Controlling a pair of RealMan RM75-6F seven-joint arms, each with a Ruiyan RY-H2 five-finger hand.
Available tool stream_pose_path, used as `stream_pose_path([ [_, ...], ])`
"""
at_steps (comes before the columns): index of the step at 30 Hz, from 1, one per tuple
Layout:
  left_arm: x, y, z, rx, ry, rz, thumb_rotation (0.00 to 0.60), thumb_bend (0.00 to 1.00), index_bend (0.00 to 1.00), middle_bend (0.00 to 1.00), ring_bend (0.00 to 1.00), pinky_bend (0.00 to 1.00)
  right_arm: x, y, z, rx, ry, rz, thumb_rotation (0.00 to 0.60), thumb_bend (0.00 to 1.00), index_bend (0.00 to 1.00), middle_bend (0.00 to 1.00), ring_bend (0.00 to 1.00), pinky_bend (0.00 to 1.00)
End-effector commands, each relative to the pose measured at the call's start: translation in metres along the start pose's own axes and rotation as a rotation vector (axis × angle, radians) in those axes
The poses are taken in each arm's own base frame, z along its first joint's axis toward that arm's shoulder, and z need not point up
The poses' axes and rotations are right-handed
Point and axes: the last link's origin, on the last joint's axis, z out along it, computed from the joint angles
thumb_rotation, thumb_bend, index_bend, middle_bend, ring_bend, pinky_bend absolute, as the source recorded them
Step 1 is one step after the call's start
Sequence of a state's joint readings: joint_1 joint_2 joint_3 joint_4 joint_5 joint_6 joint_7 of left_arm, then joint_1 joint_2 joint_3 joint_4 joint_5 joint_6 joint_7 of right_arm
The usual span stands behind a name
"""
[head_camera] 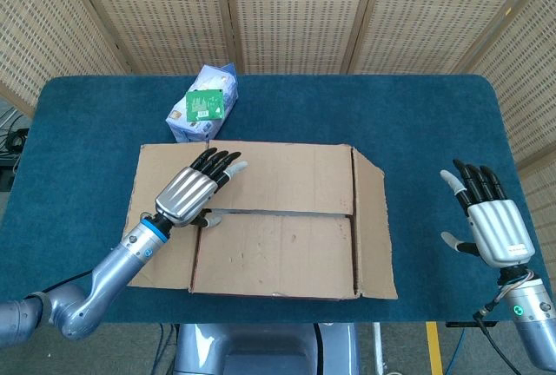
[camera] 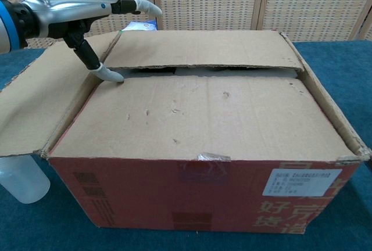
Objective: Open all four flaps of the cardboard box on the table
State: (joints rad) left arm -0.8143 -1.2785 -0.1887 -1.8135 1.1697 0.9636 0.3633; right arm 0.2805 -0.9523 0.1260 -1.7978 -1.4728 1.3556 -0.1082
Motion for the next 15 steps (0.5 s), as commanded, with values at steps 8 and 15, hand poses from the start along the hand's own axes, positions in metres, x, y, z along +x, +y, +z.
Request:
stream_pose_path([
  [8, -0.0022, -0.0019, 0.0080, 0.034, 0.034, 0.025, 0.600, 0.05, 0.02, 0.00, 0.00, 0.00, 0.0004, 0.0043, -0.0027, -0.011, 0.003, 0.005, 0.600, 0.05, 0.09, 0.01, 0.00, 0.00],
  [15, -0.0033, -0.0036, 0.0135, 0.046, 0.041, 0.034, 0.600, 0.06, 0.02, 0.00, 0.00, 0.00, 0.0008, 0.0058, -0.0036, -0.018, 0.003, 0.003, 0.600, 0.05, 0.09, 0.01, 0.00, 0.00],
])
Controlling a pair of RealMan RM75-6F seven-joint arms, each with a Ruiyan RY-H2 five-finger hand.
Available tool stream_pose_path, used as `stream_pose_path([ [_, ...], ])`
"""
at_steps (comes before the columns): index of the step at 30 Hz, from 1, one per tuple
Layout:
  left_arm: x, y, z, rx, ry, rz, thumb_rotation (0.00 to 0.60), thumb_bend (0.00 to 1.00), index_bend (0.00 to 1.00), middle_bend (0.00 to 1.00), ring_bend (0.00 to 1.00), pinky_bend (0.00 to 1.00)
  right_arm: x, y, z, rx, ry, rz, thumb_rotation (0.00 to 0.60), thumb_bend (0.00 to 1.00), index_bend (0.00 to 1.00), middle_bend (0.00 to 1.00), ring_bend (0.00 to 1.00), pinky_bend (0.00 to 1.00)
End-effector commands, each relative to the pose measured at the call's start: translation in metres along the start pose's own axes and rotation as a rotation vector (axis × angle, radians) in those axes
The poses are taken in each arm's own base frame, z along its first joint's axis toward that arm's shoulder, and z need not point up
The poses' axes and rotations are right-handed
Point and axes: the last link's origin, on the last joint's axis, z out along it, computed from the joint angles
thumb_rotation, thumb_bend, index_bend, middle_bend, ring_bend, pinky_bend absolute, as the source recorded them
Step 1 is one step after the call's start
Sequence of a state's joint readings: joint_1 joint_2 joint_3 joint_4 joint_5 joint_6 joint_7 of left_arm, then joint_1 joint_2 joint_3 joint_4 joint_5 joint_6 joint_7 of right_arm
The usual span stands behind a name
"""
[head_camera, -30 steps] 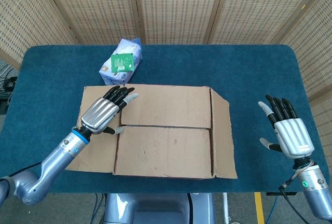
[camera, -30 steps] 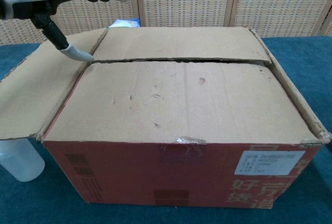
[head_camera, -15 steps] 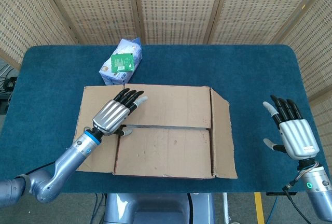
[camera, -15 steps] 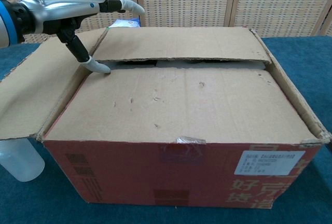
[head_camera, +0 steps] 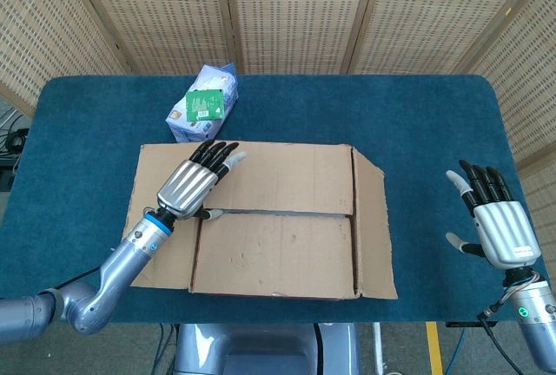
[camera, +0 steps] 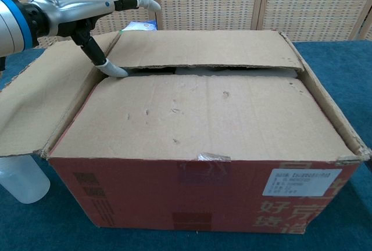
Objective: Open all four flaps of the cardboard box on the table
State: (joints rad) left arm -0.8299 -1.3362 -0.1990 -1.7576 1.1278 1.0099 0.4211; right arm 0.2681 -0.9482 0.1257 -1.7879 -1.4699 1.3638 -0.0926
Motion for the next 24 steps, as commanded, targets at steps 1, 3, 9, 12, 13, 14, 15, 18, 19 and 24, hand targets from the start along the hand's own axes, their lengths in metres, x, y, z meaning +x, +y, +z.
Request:
stream_pose_path([
  [1, 0.000, 0.000, 0.003, 0.003, -0.003, 0.003, 0.600, 0.06, 0.02, 0.00, 0.00, 0.00, 0.000, 0.000, 0.000, -0.001, 0.002, -0.001, 0.600, 0.05, 0.09, 0.01, 0.00, 0.00],
  [3, 0.000, 0.001, 0.004, 0.006, 0.001, -0.005, 0.600, 0.07, 0.01, 0.00, 0.00, 0.00, 0.001, 0.000, 0.000, -0.001, 0.004, -0.001, 0.600, 0.05, 0.09, 0.01, 0.00, 0.00],
  [9, 0.007, -0.002, 0.002, 0.014, 0.047, -0.028, 0.600, 0.09, 0.01, 0.00, 0.00, 0.00, 0.001, 0.000, -0.001, -0.004, 0.004, -0.002, 0.600, 0.05, 0.09, 0.01, 0.00, 0.00],
  [12, 0.015, -0.006, -0.002, 0.014, 0.084, -0.038, 0.600, 0.10, 0.01, 0.00, 0.00, 0.00, 0.001, 0.000, -0.001, -0.003, 0.005, -0.001, 0.600, 0.05, 0.09, 0.01, 0.00, 0.00],
  [13, 0.019, -0.008, -0.004, 0.016, 0.096, -0.044, 0.600, 0.10, 0.01, 0.00, 0.00, 0.00, 0.001, 0.000, -0.001, -0.002, 0.005, -0.001, 0.600, 0.05, 0.09, 0.01, 0.00, 0.00],
  [14, 0.022, -0.009, -0.006, 0.018, 0.107, -0.046, 0.600, 0.10, 0.01, 0.00, 0.00, 0.00, 0.001, 0.000, -0.001, -0.002, 0.004, -0.001, 0.600, 0.05, 0.09, 0.01, 0.00, 0.00],
  [15, 0.026, -0.011, -0.007, 0.021, 0.118, -0.047, 0.600, 0.10, 0.01, 0.00, 0.00, 0.00, 0.001, -0.001, -0.001, -0.001, 0.004, -0.001, 0.600, 0.05, 0.09, 0.01, 0.00, 0.00],
  [18, 0.039, -0.017, -0.007, 0.030, 0.154, -0.039, 0.600, 0.11, 0.01, 0.00, 0.00, 0.00, 0.001, -0.001, -0.001, 0.000, 0.002, 0.000, 0.600, 0.05, 0.09, 0.01, 0.00, 0.00],
  [19, 0.043, -0.018, -0.007, 0.033, 0.161, -0.039, 0.600, 0.12, 0.01, 0.00, 0.00, 0.00, 0.001, -0.001, -0.001, 0.000, 0.002, 0.000, 0.600, 0.05, 0.09, 0.01, 0.00, 0.00],
  [24, 0.062, -0.029, -0.001, 0.061, 0.203, -0.035, 0.600, 0.13, 0.01, 0.00, 0.00, 0.00, 0.000, 0.000, -0.002, -0.004, 0.000, 0.002, 0.600, 0.05, 0.09, 0.01, 0.00, 0.00],
])
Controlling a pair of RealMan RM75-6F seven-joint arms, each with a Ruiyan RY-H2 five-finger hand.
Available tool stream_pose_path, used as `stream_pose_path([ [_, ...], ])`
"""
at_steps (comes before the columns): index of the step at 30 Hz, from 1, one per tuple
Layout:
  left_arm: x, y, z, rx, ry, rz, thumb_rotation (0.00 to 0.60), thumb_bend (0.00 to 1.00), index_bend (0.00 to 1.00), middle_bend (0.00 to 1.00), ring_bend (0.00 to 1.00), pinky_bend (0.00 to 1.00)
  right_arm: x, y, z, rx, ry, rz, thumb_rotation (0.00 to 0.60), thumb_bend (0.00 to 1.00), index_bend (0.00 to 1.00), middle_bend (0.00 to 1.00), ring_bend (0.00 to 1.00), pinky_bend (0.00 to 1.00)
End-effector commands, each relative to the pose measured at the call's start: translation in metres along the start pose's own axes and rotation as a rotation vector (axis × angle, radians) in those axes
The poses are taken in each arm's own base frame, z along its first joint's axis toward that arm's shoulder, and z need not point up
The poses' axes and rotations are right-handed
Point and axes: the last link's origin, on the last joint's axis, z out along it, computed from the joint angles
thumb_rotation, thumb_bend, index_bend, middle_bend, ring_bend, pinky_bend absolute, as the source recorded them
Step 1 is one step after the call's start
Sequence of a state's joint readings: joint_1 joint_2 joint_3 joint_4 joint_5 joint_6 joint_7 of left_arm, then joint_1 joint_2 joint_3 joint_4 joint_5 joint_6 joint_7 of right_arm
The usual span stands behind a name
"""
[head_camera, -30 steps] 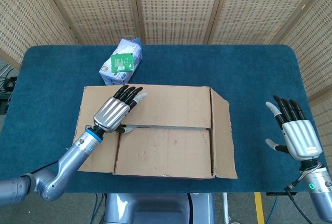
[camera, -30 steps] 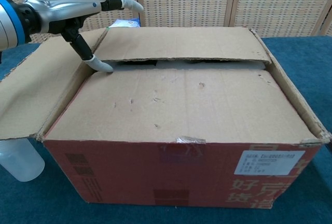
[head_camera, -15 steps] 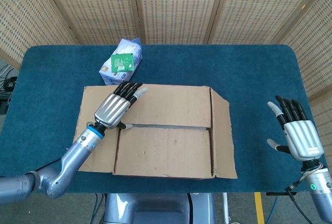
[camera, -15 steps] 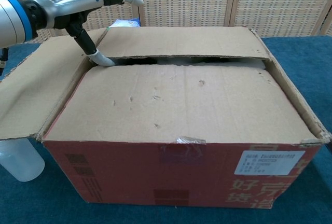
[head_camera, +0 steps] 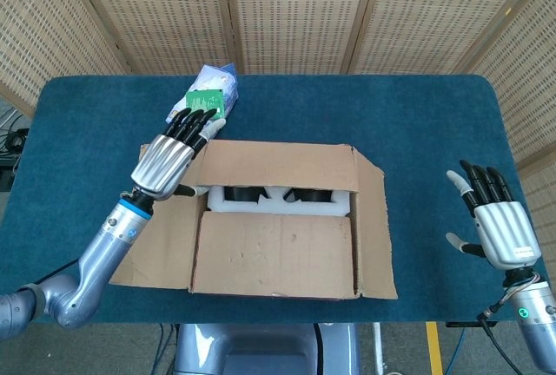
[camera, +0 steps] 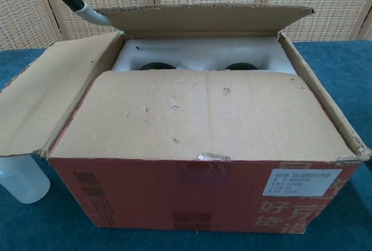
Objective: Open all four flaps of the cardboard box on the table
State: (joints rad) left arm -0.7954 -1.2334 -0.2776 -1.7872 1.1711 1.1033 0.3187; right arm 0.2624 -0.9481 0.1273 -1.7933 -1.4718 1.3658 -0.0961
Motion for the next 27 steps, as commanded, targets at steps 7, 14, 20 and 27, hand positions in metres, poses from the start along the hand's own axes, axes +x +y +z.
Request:
stream_pose_path([
  [7, 0.025, -0.011, 0.026, 0.034, 0.066, 0.059, 0.600, 0.13, 0.00, 0.00, 0.00, 0.00, 0.001, 0.000, -0.001, -0.002, -0.001, -0.003, 0.600, 0.05, 0.09, 0.01, 0.00, 0.00],
  [14, 0.032, -0.010, 0.048, 0.042, 0.089, 0.113, 0.600, 0.13, 0.00, 0.00, 0.00, 0.00, 0.001, 0.000, -0.003, -0.003, -0.009, -0.002, 0.600, 0.05, 0.09, 0.01, 0.00, 0.00],
  [20, 0.032, -0.004, 0.068, 0.056, 0.100, 0.155, 0.600, 0.13, 0.00, 0.00, 0.00, 0.00, 0.003, 0.001, -0.005, -0.007, -0.007, -0.003, 0.600, 0.05, 0.09, 0.01, 0.00, 0.00],
  [27, 0.026, 0.004, 0.092, 0.067, 0.120, 0.173, 0.600, 0.13, 0.00, 0.00, 0.00, 0.00, 0.006, 0.003, -0.007, -0.014, -0.002, -0.004, 0.600, 0.05, 0.09, 0.01, 0.00, 0.00],
])
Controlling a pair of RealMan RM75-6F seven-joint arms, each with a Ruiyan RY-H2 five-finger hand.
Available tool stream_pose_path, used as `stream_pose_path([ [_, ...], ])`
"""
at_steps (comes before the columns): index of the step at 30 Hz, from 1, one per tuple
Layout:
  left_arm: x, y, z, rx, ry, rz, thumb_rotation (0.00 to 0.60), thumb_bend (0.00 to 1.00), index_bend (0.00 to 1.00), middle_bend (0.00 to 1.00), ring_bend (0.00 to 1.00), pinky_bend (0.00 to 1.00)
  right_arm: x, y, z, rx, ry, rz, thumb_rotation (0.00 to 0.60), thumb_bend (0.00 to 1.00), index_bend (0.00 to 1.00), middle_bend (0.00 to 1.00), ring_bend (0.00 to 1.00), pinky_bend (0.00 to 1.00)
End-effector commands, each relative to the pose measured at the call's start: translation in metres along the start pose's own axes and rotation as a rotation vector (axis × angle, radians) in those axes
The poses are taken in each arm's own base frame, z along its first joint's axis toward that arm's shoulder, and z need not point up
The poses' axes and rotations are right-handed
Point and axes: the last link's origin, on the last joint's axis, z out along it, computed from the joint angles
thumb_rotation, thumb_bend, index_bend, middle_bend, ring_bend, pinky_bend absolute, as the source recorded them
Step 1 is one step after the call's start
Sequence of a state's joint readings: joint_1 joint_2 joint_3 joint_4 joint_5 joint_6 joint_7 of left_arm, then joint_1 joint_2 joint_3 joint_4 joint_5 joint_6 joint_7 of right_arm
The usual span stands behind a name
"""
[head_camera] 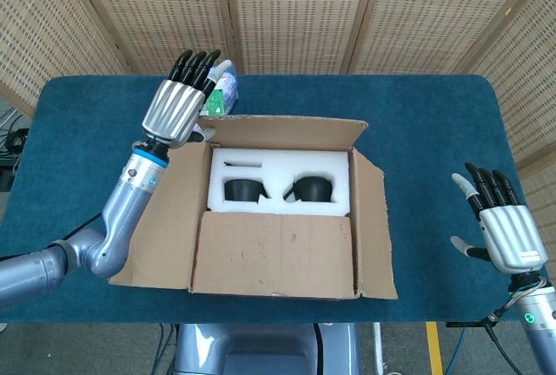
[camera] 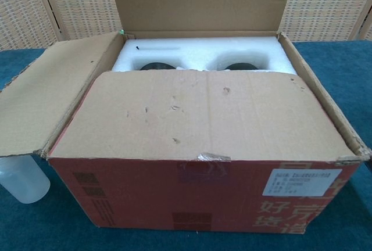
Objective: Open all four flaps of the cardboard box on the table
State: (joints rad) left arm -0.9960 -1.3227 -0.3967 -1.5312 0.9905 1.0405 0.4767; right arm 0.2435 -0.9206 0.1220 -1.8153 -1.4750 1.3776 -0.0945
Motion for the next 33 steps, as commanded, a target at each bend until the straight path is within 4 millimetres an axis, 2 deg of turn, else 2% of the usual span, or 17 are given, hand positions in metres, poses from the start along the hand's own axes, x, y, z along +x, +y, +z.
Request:
stream_pose_path([
  [1, -0.003, 0.006, 0.010, -0.002, 0.010, 0.009, 0.600, 0.13, 0.00, 0.00, 0.00, 0.00, 0.000, 0.000, 0.000, -0.001, 0.000, 0.001, 0.600, 0.05, 0.09, 0.01, 0.00, 0.00],
  [10, -0.017, 0.012, 0.027, 0.025, 0.009, 0.028, 0.600, 0.13, 0.00, 0.00, 0.00, 0.00, 0.000, 0.001, -0.001, -0.007, -0.004, 0.002, 0.600, 0.05, 0.09, 0.01, 0.00, 0.00],
  [20, -0.028, 0.002, 0.037, 0.084, -0.030, 0.066, 0.600, 0.13, 0.00, 0.00, 0.00, 0.00, 0.000, 0.001, -0.002, -0.013, -0.008, 0.005, 0.600, 0.05, 0.09, 0.01, 0.00, 0.00],
  [26, -0.019, 0.001, 0.027, 0.067, -0.063, -0.010, 0.600, 0.18, 0.00, 0.00, 0.00, 0.00, -0.001, 0.000, -0.001, -0.009, -0.010, 0.007, 0.600, 0.05, 0.09, 0.01, 0.00, 0.00],
  [33, -0.005, 0.001, 0.001, 0.030, -0.197, -0.149, 0.600, 0.38, 0.01, 0.00, 0.00, 0.00, -0.002, -0.002, -0.001, -0.006, -0.010, 0.013, 0.600, 0.05, 0.09, 0.01, 0.00, 0.00],
])
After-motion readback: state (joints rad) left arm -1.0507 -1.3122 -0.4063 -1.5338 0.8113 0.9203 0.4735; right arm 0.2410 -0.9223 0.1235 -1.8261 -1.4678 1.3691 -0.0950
